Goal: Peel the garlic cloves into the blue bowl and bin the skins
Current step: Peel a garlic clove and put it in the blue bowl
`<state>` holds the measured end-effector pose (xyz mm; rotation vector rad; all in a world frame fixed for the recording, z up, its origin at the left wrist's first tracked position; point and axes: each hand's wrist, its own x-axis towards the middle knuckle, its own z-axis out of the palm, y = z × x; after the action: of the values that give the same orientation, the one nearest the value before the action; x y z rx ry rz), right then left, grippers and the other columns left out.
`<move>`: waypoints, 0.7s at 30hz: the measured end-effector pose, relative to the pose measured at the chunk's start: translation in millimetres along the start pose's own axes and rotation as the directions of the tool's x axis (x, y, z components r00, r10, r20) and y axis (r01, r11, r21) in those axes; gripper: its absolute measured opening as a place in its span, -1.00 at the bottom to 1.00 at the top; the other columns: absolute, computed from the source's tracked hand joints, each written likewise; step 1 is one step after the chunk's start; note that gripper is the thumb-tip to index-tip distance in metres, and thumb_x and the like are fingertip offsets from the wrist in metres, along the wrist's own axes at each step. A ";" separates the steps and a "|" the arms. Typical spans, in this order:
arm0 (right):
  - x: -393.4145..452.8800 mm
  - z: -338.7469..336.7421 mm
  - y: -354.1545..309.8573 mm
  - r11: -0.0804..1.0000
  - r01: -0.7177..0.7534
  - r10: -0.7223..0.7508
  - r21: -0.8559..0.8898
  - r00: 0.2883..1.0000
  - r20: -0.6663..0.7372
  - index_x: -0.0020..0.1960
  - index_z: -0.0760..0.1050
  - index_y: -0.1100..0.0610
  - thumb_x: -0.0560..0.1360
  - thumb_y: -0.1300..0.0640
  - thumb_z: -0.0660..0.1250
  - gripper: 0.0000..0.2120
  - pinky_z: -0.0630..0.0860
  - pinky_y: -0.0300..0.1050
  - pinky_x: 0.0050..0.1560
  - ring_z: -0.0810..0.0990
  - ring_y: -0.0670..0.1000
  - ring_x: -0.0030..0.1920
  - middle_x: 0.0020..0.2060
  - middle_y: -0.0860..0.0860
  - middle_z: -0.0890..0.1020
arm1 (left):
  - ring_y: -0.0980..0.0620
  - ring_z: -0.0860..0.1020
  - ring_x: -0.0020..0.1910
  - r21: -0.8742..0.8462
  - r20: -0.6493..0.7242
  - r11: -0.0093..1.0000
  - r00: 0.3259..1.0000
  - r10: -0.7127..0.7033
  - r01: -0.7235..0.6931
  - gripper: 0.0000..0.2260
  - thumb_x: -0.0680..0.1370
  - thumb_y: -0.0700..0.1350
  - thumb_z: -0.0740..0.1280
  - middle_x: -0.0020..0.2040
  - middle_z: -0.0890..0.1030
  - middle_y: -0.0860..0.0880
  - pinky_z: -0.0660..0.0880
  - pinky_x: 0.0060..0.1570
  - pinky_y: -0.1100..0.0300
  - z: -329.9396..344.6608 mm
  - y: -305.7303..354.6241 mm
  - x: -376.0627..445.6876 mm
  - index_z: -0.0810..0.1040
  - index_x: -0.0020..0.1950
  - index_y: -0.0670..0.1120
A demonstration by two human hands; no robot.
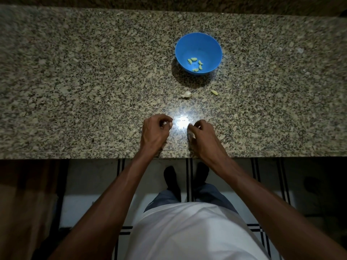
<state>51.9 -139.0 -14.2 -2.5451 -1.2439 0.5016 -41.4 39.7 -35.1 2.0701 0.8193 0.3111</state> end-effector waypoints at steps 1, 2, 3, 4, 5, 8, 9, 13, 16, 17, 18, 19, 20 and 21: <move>-1.8 0.6 -3.1 1.000 0.005 -0.005 0.013 1.000 -0.001 0.25 0.51 0.14 0.51 0.32 0.45 -0.66 0.55 -0.08 -0.15 0.48 0.13 0.11 0.17 0.12 0.45 | 0.13 0.67 -0.09 -0.001 0.002 1.000 1.000 -0.003 0.003 -0.88 0.56 -0.16 0.48 -0.03 0.75 0.01 0.62 -0.09 0.27 -0.3 -0.4 -0.3 0.76 0.07 -0.09; -3.0 1.0 -6.0 0.999 0.007 -0.007 0.035 1.000 0.007 0.19 0.51 0.10 0.51 0.30 0.46 -0.69 0.60 -0.07 -0.20 0.48 0.11 0.09 0.16 0.09 0.42 | 0.13 0.67 -0.09 0.000 0.004 1.000 1.000 -0.003 0.003 -0.88 0.56 -0.16 0.48 -0.02 0.75 0.00 0.61 -0.10 0.29 -0.6 -0.8 -0.9 0.76 0.07 -0.09; -3.6 1.0 -8.9 0.999 0.005 -0.006 0.041 1.000 0.015 0.15 0.50 0.08 0.52 0.28 0.47 -0.73 0.63 -0.04 -0.22 0.49 0.10 0.08 0.14 0.06 0.40 | 0.13 0.67 -0.08 0.004 0.005 1.000 1.000 -0.002 0.002 -0.89 0.56 -0.17 0.48 -0.02 0.75 0.00 0.58 -0.11 0.34 -1.2 -1.2 -1.5 0.76 0.07 -0.09; -3.8 1.3 -11.1 0.999 0.006 -0.007 0.048 1.000 0.019 0.15 0.51 0.08 0.54 0.26 0.45 -0.76 0.64 -0.01 -0.19 0.49 0.11 0.09 0.14 0.06 0.40 | 0.13 0.67 -0.08 0.007 0.005 1.000 1.000 -0.001 0.001 -0.89 0.56 -0.17 0.48 -0.02 0.75 0.01 0.56 -0.12 0.37 -1.9 -1.5 -2.2 0.76 0.06 -0.09; -5.0 0.5 -13.6 0.998 -0.002 0.000 0.057 1.000 0.025 0.20 0.52 0.10 0.56 0.25 0.41 -0.76 0.63 0.04 -0.09 0.47 0.14 0.12 0.17 0.10 0.42 | 0.14 0.66 -0.09 0.006 0.005 1.000 1.000 -0.002 0.002 -0.89 0.56 -0.17 0.48 -0.02 0.75 0.01 0.55 -0.12 0.38 -2.6 -1.9 -2.7 0.76 0.06 -0.08; -12.1 0.3 -19.9 0.999 -0.004 0.003 0.041 0.999 0.032 0.37 0.51 0.19 0.55 0.37 0.32 -0.60 0.51 0.15 0.13 0.40 0.23 0.21 0.25 0.20 0.43 | 0.16 0.66 -0.10 0.000 0.002 1.000 1.000 -0.002 0.002 -0.89 0.55 -0.16 0.47 -0.05 0.74 0.03 0.60 -0.11 0.29 -2.8 -3.6 -4.2 0.76 0.04 -0.07; -15.7 1.8 -21.4 1.000 0.010 -0.011 0.028 1.000 0.027 0.36 0.51 0.23 0.53 0.41 0.31 -0.60 0.50 0.17 0.12 0.40 0.23 0.21 0.24 0.21 0.43 | 0.16 0.66 -0.10 0.001 0.000 1.000 1.000 -0.001 0.001 -0.89 0.55 -0.16 0.47 -0.05 0.74 0.04 0.61 -0.11 0.26 -2.3 -3.7 -4.9 0.76 0.04 -0.07; -16.9 14.3 -14.2 0.991 0.129 -0.129 -0.022 0.992 0.009 0.07 0.59 0.26 0.50 0.43 0.41 -0.81 0.58 0.14 -0.12 0.46 0.17 0.06 0.04 0.14 0.52 | 0.16 0.66 -0.11 0.004 -0.013 1.000 1.000 -0.005 0.005 -0.90 0.56 -0.16 0.46 -0.05 0.74 0.04 0.58 -0.13 0.34 -1.0 -2.3 -7.2 0.76 0.03 -0.07; -10.9 16.9 -3.5 0.960 0.250 -0.249 -0.129 0.968 0.027 -0.03 0.62 0.22 0.43 0.40 0.45 -0.83 0.53 0.04 -0.25 0.49 0.13 -0.02 -0.04 0.10 0.56 | 0.18 0.66 -0.11 0.010 -0.006 1.000 1.000 -0.022 0.022 -0.89 0.56 -0.16 0.46 -0.04 0.74 0.05 0.55 -0.14 0.39 -0.5 0.2 -8.6 0.76 0.05 -0.07; -10.9 15.2 -0.7 0.953 0.273 -0.270 -0.134 0.962 0.042 -0.01 0.63 0.22 0.44 0.39 0.45 -0.83 0.53 0.02 -0.24 0.50 0.12 -0.01 -0.03 0.10 0.58 | 0.20 0.65 -0.12 0.012 0.003 1.000 1.000 -0.025 0.025 -0.89 0.57 -0.16 0.47 -0.05 0.74 0.06 0.54 -0.15 0.41 0.0 -0.3 -9.4 0.76 0.05 -0.06; -10.4 11.0 2.7 0.954 0.273 -0.270 -0.126 0.962 0.045 0.01 0.64 0.21 0.45 0.37 0.47 -0.83 0.54 0.01 -0.22 0.51 0.12 0.00 -0.02 0.10 0.59 | 0.23 0.65 -0.14 0.014 0.015 1.000 1.000 -0.028 0.028 -0.90 0.57 -0.17 0.47 -0.07 0.74 0.06 0.53 -0.17 0.44 0.4 -0.5 -10.9 0.77 0.04 -0.06; -8.5 6.9 7.4 0.963 0.242 -0.240 -0.119 0.970 0.030 0.02 0.65 0.21 0.45 0.35 0.50 -0.83 0.54 -0.01 -0.20 0.51 0.11 0.00 -0.02 0.10 0.60 | 0.24 0.66 -0.15 0.008 0.025 1.000 0.999 -0.028 0.027 -0.90 0.57 -0.18 0.46 -0.08 0.75 0.05 0.53 -0.19 0.45 0.8 -0.8 -12.7 0.77 0.03 -0.06; -5.9 2.1 13.2 0.978 0.181 -0.184 -0.102 0.983 -0.014 0.03 0.66 0.21 0.44 0.34 0.52 -0.82 0.51 -0.05 -0.19 0.52 0.11 0.00 -0.02 0.11 0.62 | 0.24 0.67 -0.16 0.001 0.041 1.000 0.999 -0.024 0.024 -0.90 0.57 -0.19 0.46 -0.09 0.75 0.05 0.56 -0.18 0.42 0.5 -0.4 -14.6 0.77 0.03 -0.07; -3.1 -2.8 19.7 0.992 0.098 -0.102 -0.074 0.993 -0.060 0.02 0.68 0.22 0.44 0.35 0.53 -0.82 0.46 -0.10 -0.18 0.54 0.12 -0.01 -0.03 0.12 0.63 | 0.23 0.67 -0.16 -0.007 0.057 1.000 0.998 -0.011 0.011 -0.90 0.57 -0.19 0.46 -0.09 0.75 0.03 0.59 -0.17 0.38 0.5 -0.7 -16.3 0.77 0.03 -0.08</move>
<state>65.2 -153.4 -18.6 -2.5194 -1.3812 0.3583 -53.7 29.0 -34.7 2.0572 0.7938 0.2475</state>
